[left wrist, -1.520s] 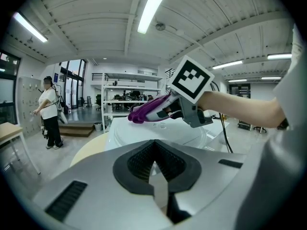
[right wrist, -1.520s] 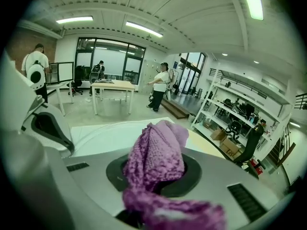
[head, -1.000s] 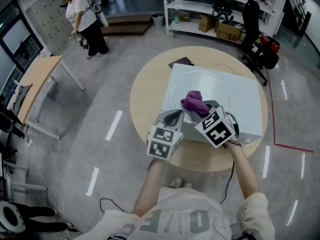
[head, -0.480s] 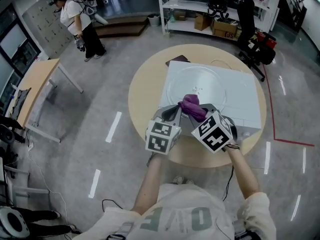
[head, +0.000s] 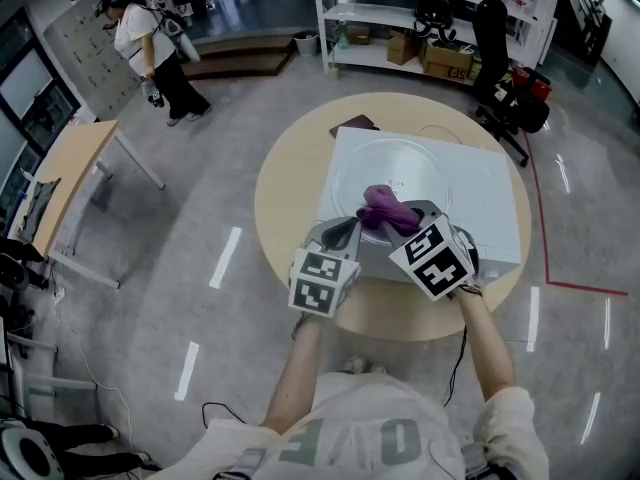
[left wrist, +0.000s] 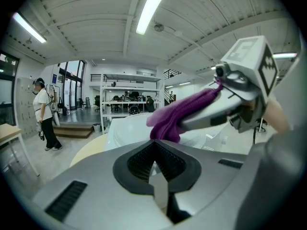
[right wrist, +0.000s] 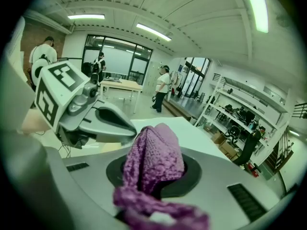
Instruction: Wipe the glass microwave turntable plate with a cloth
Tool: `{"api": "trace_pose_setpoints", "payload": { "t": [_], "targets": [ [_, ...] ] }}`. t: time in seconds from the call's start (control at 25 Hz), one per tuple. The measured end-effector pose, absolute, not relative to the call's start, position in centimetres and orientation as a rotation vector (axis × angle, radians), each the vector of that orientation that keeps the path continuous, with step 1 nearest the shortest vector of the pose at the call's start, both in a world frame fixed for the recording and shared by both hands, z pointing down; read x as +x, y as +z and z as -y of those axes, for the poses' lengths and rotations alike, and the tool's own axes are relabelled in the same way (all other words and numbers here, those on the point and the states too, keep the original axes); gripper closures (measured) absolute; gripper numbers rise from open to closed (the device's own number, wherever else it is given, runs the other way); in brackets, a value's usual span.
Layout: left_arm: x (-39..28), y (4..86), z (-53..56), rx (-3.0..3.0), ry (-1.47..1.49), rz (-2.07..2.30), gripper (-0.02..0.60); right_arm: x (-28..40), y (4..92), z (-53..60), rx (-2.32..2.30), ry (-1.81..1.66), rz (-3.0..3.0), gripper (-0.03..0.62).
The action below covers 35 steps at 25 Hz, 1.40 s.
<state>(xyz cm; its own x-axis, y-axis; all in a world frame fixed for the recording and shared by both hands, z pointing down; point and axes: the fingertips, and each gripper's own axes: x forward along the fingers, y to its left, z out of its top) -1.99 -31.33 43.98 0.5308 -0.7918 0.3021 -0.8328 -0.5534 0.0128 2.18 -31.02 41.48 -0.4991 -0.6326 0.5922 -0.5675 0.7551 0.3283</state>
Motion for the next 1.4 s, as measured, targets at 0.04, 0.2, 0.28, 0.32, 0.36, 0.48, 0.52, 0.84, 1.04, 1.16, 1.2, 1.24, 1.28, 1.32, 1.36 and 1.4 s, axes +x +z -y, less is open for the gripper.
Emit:
{"api": "trace_pose_setpoints", "payload": {
  "t": [0.04, 0.2, 0.28, 0.32, 0.36, 0.48, 0.52, 0.84, 1.04, 1.16, 1.2, 1.24, 1.28, 1.32, 1.36, 1.4],
  "targets": [
    [-2.0, 44.1, 31.3, 2.608, 0.401, 1.393, 0.578, 2.7, 40.6, 32.3, 0.938, -0.107, 2.235, 0.546],
    [-2.1, 44.3, 31.0, 2.601, 0.407, 1.385, 0.578, 4.8, 38.2, 39.2, 1.105, -0.090, 2.210, 0.546],
    [-2.2, 44.1, 31.1, 2.601, 0.401, 1.386, 0.578, 5.6, 37.9, 42.4, 1.162, -0.077, 2.170, 0.546],
    [-2.1, 44.1, 31.2, 2.599, 0.404, 1.378, 0.578, 5.9, 38.1, 43.8, 1.181, -0.069, 2.150, 0.546],
    [-2.0, 44.2, 31.2, 2.597, 0.407, 1.370, 0.578, 6.1, 38.5, 45.0, 1.191, -0.056, 2.133, 0.546],
    [-1.8, 44.1, 31.2, 2.606, 0.400, 1.365, 0.578, 6.3, 40.4, 47.1, 1.190, -0.026, 2.090, 0.546],
    [-1.8, 44.1, 31.2, 2.612, 0.394, 1.367, 0.578, 6.3, 40.8, 47.6, 1.189, -0.024, 2.080, 0.546],
    [-1.7, 44.4, 31.3, 2.624, 0.442, 1.352, 0.578, 5.3, 41.9, 47.1, 1.136, -0.001, 2.078, 0.546],
    [-1.5, 44.5, 31.3, 2.634, 0.450, 1.352, 0.578, 5.2, 42.2, 43.4, 1.086, -0.016, 2.098, 0.546],
    [-1.4, 44.5, 31.2, 2.635, 0.452, 1.353, 0.578, 5.2, 42.5, 40.7, 1.047, -0.022, 2.105, 0.546],
    [-1.5, 44.5, 31.2, 2.635, 0.451, 1.354, 0.578, 5.1, 42.5, 39.6, 1.039, -0.020, 2.112, 0.546],
    [-1.5, 44.4, 31.1, 2.635, 0.449, 1.356, 0.578, 5.0, 42.5, 38.7, 1.029, -0.029, 2.119, 0.546],
    [-1.6, 44.3, 31.2, 2.636, 0.444, 1.360, 0.578, 4.9, 42.5, 37.8, 1.020, -0.047, 2.125, 0.546],
    [-1.6, 44.2, 31.2, 2.635, 0.440, 1.364, 0.578, 4.8, 42.5, 36.9, 1.014, -0.066, 2.127, 0.546],
    [-1.6, 44.2, 31.3, 2.634, 0.439, 1.365, 0.578, 4.7, 42.6, 36.0, 1.009, -0.081, 2.129, 0.546],
    [-1.7, 44.2, 31.4, 2.633, 0.441, 1.365, 0.578, 4.5, 42.6, 35.2, 1.004, -0.090, 2.134, 0.546]
  ]
}}
